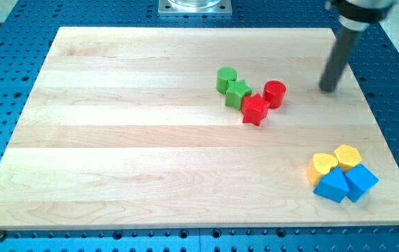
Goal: Point your arm between the blue blocks
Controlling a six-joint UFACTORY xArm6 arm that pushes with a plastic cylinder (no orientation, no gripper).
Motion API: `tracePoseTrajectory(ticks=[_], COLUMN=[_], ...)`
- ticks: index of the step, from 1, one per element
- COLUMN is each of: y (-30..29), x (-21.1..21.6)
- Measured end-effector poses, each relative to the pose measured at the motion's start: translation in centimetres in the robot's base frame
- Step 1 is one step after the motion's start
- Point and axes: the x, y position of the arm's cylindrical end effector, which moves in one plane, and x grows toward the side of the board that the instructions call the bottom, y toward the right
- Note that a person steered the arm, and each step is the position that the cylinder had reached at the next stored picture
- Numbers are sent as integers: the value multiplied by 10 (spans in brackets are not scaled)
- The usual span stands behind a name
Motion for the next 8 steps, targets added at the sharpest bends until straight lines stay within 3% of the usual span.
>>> tracePoseTrajectory(ticks=[2, 3, 4, 5, 6, 8], y=[33, 33, 29, -10, -26, -49], x=[178, 223, 225, 222, 197, 202])
